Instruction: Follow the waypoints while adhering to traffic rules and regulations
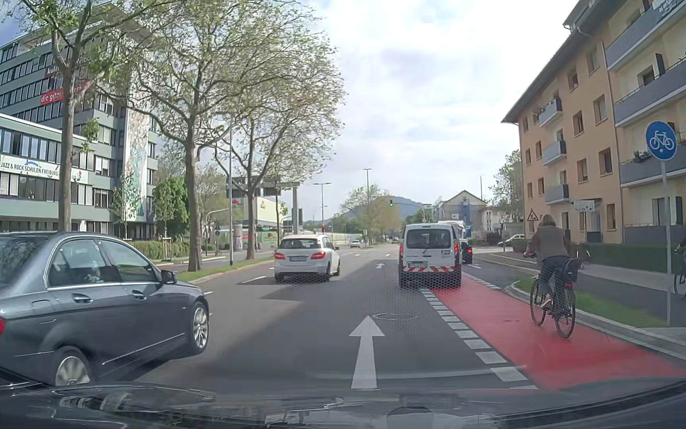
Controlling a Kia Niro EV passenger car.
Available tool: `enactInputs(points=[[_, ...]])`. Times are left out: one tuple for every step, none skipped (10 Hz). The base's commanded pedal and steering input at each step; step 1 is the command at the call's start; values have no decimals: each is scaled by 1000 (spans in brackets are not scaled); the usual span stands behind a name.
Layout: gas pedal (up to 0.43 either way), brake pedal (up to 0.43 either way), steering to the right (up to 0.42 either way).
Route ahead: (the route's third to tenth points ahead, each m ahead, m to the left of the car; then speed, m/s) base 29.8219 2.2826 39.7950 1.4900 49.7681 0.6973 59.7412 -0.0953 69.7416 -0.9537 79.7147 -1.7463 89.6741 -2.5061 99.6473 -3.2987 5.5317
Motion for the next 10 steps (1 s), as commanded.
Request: enactInputs(points=[[240,0,-10],[240,0,-12],[240,0,-16],[240,0,-16],[260,0,-14],[287,0,-13],[319,0,-12],[331,0,-11],[339,0,-9],[339,0,-2]])
